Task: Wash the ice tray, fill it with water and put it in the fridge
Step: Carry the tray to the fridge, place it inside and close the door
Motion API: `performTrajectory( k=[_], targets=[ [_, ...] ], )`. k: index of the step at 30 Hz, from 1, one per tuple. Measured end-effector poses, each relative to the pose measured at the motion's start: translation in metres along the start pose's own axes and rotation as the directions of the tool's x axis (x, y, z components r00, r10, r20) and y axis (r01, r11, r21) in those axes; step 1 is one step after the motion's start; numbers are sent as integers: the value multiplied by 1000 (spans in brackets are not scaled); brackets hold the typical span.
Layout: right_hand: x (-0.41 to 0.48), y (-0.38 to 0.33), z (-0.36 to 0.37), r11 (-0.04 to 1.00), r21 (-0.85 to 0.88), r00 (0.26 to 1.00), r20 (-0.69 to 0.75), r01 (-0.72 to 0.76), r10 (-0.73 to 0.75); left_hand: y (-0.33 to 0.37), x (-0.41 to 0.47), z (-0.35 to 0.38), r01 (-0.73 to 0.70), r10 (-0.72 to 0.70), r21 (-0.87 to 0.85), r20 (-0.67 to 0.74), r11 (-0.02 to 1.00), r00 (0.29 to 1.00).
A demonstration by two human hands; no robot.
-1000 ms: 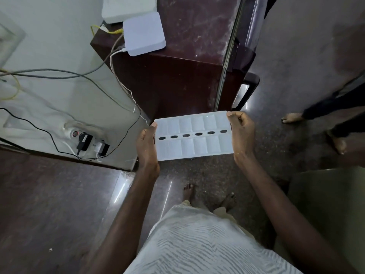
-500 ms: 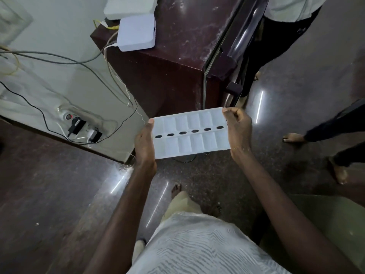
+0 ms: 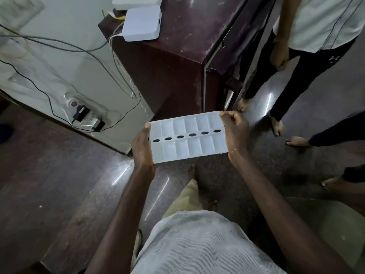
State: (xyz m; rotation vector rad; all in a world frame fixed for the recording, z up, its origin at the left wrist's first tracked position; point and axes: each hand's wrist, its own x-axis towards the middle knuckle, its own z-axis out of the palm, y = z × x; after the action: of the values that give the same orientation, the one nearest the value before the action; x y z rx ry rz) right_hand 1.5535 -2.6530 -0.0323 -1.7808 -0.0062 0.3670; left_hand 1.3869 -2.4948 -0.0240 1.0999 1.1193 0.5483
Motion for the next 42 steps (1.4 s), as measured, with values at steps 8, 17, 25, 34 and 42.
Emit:
performTrajectory(
  k=[8, 17, 25, 34, 42],
  targets=[
    [-10, 2, 4, 1000, -19, 999, -30, 18, -19, 0, 1, -9, 11, -11, 11, 12, 1000, 1000],
    [-13, 11, 6, 997, 71, 999, -28, -15, 17, 1, 1, -10, -21, 20, 33, 41, 999, 999],
    [4, 8, 0, 998, 58, 1000, -27, 7, -6, 9, -1, 6, -13, 11, 54, 20, 998, 1000],
    [38, -4, 10, 999, 41, 998, 55, 31, -33, 13, 12, 19, -89, 89, -2, -33, 996, 995],
    [83, -10, 27, 995, -56, 992, 101, 88, -82, 16, 41, 39, -67, 65, -14, -105, 998, 992]
  ],
)
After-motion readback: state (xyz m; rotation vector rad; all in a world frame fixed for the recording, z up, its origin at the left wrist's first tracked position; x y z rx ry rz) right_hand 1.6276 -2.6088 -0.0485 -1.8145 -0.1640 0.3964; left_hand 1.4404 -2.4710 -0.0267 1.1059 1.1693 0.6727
